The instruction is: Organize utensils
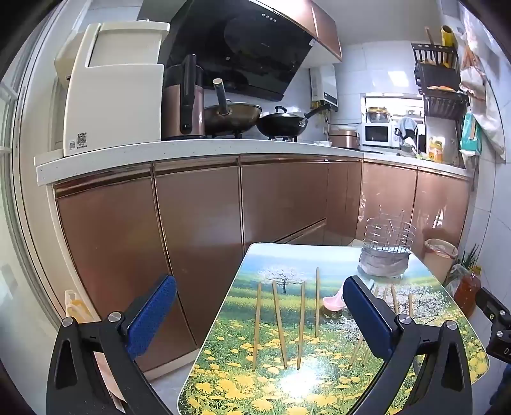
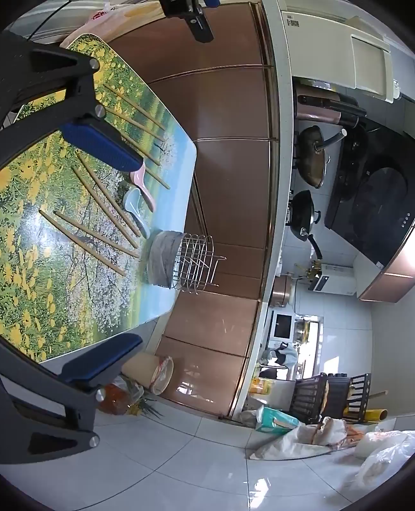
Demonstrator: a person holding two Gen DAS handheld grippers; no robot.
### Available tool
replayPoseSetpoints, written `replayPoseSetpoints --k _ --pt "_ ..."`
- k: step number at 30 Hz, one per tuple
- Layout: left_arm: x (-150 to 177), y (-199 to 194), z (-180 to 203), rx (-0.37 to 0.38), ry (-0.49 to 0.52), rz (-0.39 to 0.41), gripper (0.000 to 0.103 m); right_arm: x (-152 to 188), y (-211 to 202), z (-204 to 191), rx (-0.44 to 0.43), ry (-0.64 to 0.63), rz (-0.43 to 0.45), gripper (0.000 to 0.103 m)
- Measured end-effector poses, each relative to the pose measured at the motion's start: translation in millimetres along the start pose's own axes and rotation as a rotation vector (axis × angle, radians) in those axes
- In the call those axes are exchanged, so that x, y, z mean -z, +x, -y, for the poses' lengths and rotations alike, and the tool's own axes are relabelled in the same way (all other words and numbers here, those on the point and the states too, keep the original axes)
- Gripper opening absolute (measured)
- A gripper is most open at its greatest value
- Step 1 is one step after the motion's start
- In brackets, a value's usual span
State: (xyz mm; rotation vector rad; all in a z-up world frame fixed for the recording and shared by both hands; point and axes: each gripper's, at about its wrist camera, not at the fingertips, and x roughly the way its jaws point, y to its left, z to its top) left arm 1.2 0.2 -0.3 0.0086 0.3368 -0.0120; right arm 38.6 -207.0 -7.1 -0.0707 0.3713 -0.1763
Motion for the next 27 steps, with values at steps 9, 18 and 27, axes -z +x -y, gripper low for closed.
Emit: replayPoseSetpoints --k 9,18,27 --pt "-8.7 10.3 0.9 -0.040 0.022 -0.011 0.103 4.1 11.6 2.0 -0.013 0.009 0.001 0.102" --pt "1.2 7.0 0.4 -0.061 0.008 -0.017 0.103 7.5 20.1 3.0 -0.024 0.018 -0.012 0.102" --pt "-1.8 15.2 -3.2 -0.081 -0.014 -0.040 0.103 12.0 28.7 7.3 -0.042 0.037 -0.022 0.102"
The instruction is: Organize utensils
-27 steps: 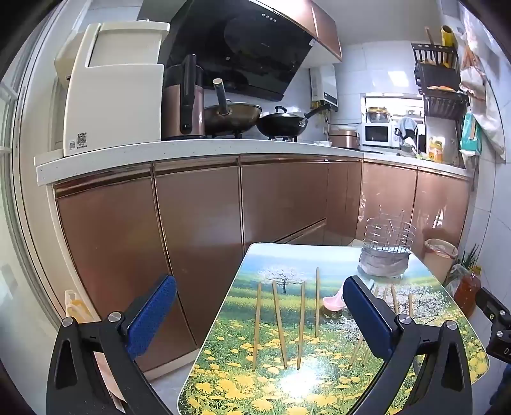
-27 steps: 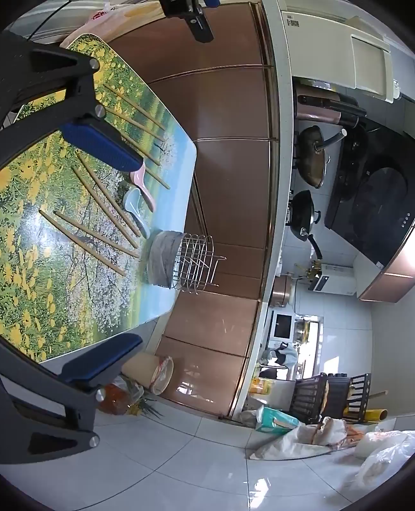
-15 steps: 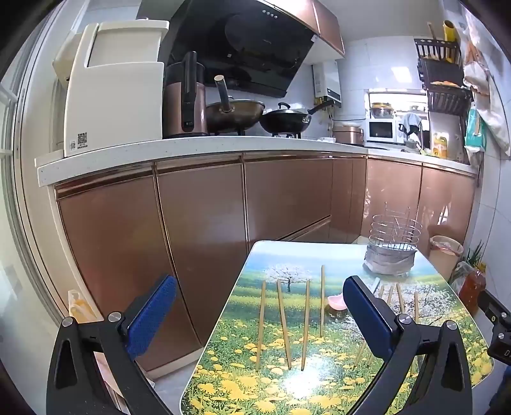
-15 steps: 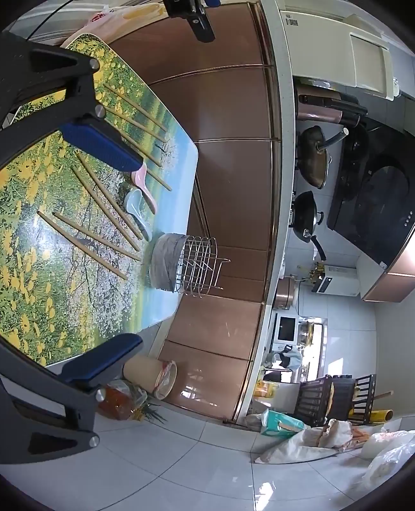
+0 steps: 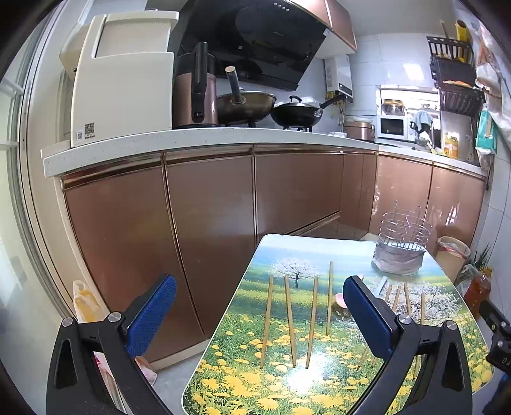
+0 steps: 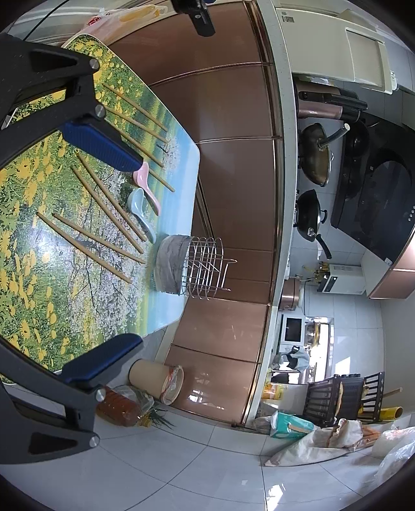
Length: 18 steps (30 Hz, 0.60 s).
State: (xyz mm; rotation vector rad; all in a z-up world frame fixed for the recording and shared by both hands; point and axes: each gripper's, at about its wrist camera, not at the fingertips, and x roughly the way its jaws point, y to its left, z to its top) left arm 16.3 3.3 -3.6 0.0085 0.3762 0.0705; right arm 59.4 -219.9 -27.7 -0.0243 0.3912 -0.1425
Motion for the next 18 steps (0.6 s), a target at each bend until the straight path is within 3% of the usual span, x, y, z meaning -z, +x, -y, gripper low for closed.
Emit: replayPoseSetpoints --k 18 --pt "-15.0 15.4 5.3 0.001 0.014 0.004 0.103 -11.9 12.2 11.5 -0.001 0.025 0.004 0.102"
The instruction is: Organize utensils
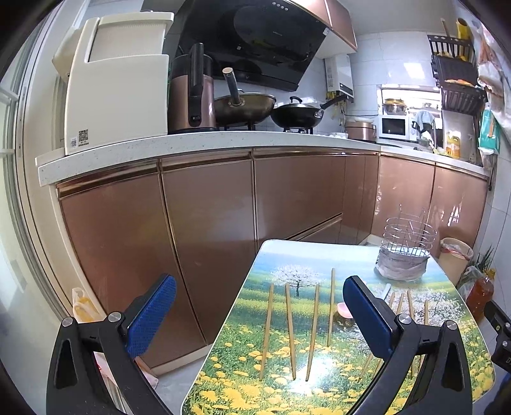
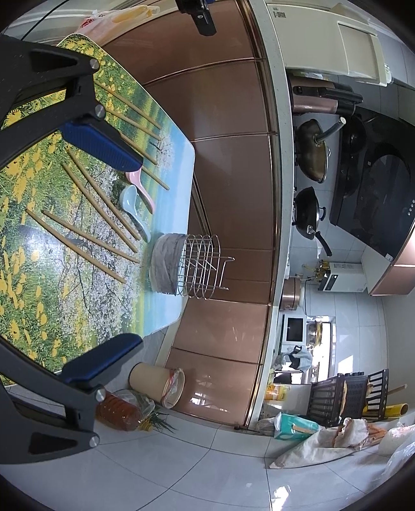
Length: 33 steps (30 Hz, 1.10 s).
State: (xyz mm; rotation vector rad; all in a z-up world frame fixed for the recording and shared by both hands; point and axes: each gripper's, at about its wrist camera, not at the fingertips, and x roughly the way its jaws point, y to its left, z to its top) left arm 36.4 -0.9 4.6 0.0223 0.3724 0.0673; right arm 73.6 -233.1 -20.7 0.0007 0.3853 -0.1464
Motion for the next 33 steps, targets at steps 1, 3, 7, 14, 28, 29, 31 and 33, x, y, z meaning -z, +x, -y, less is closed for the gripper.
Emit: replayPoseSetpoints --k 1,3,7,14,28,29,31,33 --pt "-0.3 0.5 1.0 0.005 0.003 0.002 0.103 -0.5 0.3 0.5 0.004 0.000 0.001 0.102" --pt "-1.5 2.5 3.5 0.013 0.009 0.004 0.103 -1.8 1.1 1.6 0.014 -0.001 0.000 0.102" --pt "-0.9 7.7 8.8 0.026 0.019 0.010 0.103 -2.9 2.7 4.8 0.033 0.001 -0.002 0.102" --pt "-3.3 18.1 9.0 0.057 -0.010 0.000 0.103 -4.6 6.2 11.5 0.061 0.020 -0.009 0.102" --pt "-12.9 31.7 11.8 0.041 0.002 0.013 0.103 -9.8 21.3 14.7 0.077 0.013 -0.022 0.102" --pt "-12.6 33.7 11.8 0.041 0.003 0.009 0.103 -10.1 22.7 14.3 0.079 0.008 -0.023 0.102" --pt "-11.6 40.5 12.4 0.039 0.005 -0.005 0.103 -10.5 26.6 14.1 0.078 0.002 -0.027 0.102" --pt "-11.1 46.4 11.6 0.041 0.001 -0.020 0.103 -10.7 31.7 14.7 0.075 0.002 -0.036 0.102"
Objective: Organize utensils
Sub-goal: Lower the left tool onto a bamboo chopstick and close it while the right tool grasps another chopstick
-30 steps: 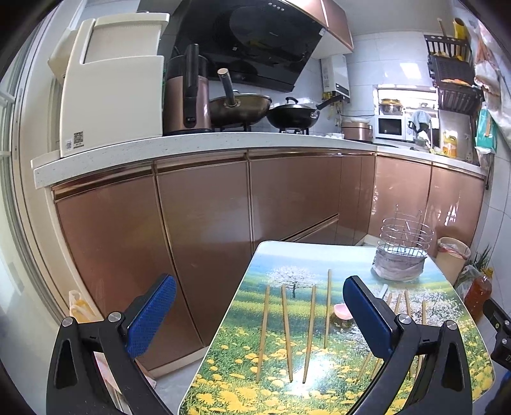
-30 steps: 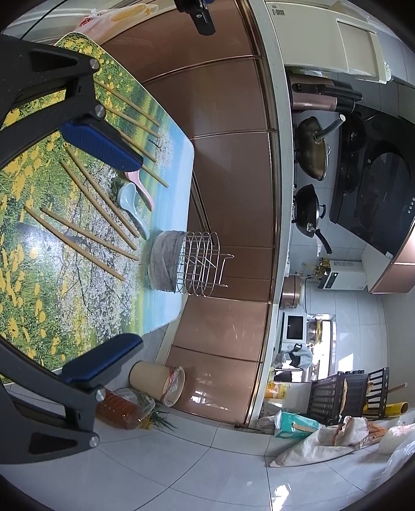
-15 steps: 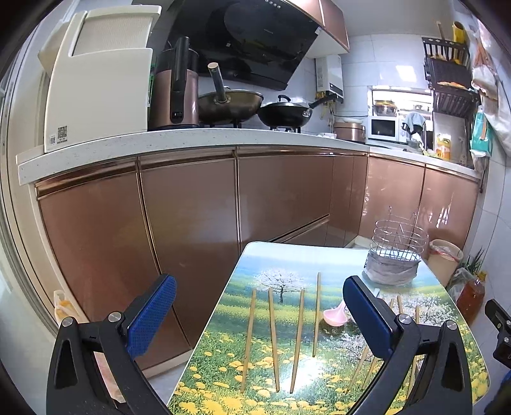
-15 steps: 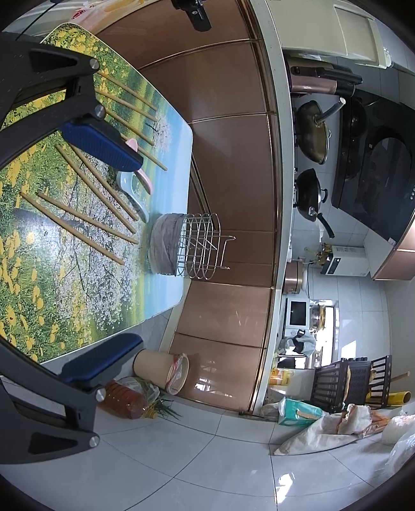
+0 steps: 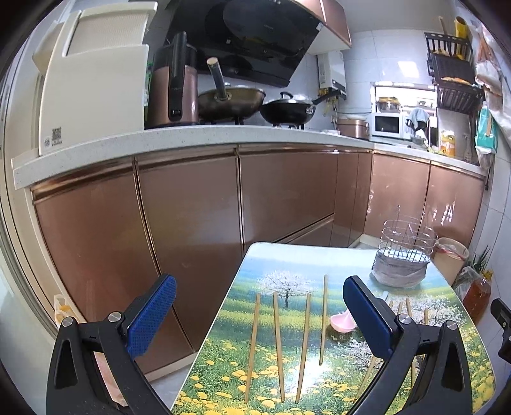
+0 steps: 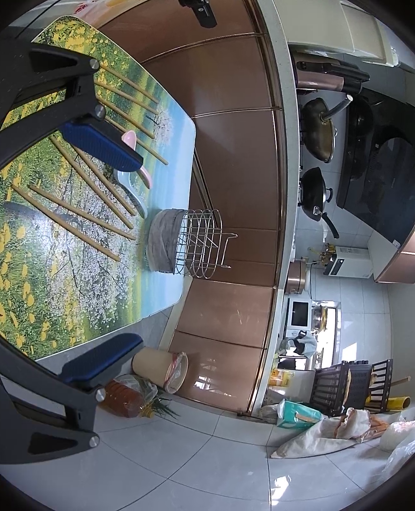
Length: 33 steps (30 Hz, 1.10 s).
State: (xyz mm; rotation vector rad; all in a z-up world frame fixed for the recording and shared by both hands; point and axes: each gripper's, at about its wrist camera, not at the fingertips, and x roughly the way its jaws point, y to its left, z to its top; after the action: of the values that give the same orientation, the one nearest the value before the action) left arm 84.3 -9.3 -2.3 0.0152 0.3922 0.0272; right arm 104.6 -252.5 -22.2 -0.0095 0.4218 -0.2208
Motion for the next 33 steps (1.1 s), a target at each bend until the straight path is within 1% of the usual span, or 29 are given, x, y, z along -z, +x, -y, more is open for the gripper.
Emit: replayPoseSetpoints --k 4,9,11,12,13,14,18,20,21,22,23,24,25,26,27,28,29,30,31,32,33 --pt "0.6 15.2 -2.2 -0.003 0.002 -0.035 0.103 -0.3 11.4 2.1 0.003 -0.008 -0.022 0.102" --pt "-7.1 44.0 -19.1 -0.010 0.006 -0.114 0.103 -5.0 28.2 13.9 0.024 -0.021 -0.067 0.102" --pt "-16.6 62.2 -29.9 -0.018 0.014 -0.155 0.103 -9.2 35.1 20.5 0.035 -0.023 -0.085 0.102" --pt "-18.9 68.2 -33.3 -0.014 0.014 -0.170 0.103 -12.2 39.5 24.6 0.035 -0.022 -0.097 0.102" --pt "-25.8 81.3 -39.2 -0.006 0.011 -0.207 0.103 -15.8 43.6 29.4 0.032 -0.015 -0.111 0.102" --pt "-29.1 87.4 -41.0 -0.001 0.010 -0.225 0.103 -19.2 48.0 33.8 0.024 -0.006 -0.124 0.101" --pt "-44.9 125.8 -48.8 0.058 0.000 -0.322 0.103 -33.1 68.4 50.0 0.011 0.009 -0.170 0.101" --pt "-47.7 139.9 -47.8 0.084 -0.003 -0.370 0.101 -38.8 79.8 57.5 -0.014 0.029 -0.199 0.101" --pt "-47.1 150.2 -44.8 0.123 -0.006 -0.411 0.096 -40.1 84.3 59.4 -0.023 0.036 -0.211 0.101" --pt "-45.3 155.6 -40.2 0.144 -0.007 -0.440 0.090 -42.3 91.7 61.7 -0.038 0.047 -0.234 0.101" --pt "-41.3 167.4 -34.8 0.173 -0.007 -0.494 0.086 -43.6 98.2 63.5 -0.055 0.058 -0.257 0.101" --pt "-38.8 173.8 -32.3 0.189 -0.010 -0.522 0.078 -44.4 105.1 65.3 -0.077 0.072 -0.283 0.100" --pt "-34.4 184.0 -28.2 0.211 -0.015 -0.567 0.071 -44.5 113.5 66.7 -0.102 0.088 -0.317 0.099" --pt "-30.4 193.4 -25.0 0.229 -0.025 -0.612 0.069 -44.0 119.8 67.3 -0.119 0.097 -0.340 0.099" --pt "-28.1 199.7 -23.0 0.239 -0.035 -0.640 0.064 -42.9 126.7 67.9 -0.137 0.105 -0.365 0.097" --pt "-24.8 209.4 -20.2 0.246 -0.043 -0.674 0.062 -41.4 134.2 67.6 -0.153 0.110 -0.391 0.096" --pt "-22.2 217.9 -17.0 0.247 -0.042 -0.698 0.062 -39.5 141.5 67.0 -0.170 0.114 -0.418 0.092" --pt "-20.3 225.2 -14.7 0.248 -0.042 -0.719 0.060 -38.1 146.2 66.5 -0.181 0.118 -0.436 0.085" --pt "-17.7 234.1 -12.3 0.251 -0.043 -0.744 0.058 -35.3 154.0 66.4 -0.205 0.133 -0.465 0.079" --pt "-15.2 241.7 -9.9 0.254 -0.043 -0.765 0.056 -33.3 159.8 66.9 -0.222 0.150 -0.489 0.069" --pt "-10.6 249.2 -7.3 0.259 -0.042 -0.791 0.053 -28.8 168.6 67.2 -0.244 0.176 -0.523 0.064"
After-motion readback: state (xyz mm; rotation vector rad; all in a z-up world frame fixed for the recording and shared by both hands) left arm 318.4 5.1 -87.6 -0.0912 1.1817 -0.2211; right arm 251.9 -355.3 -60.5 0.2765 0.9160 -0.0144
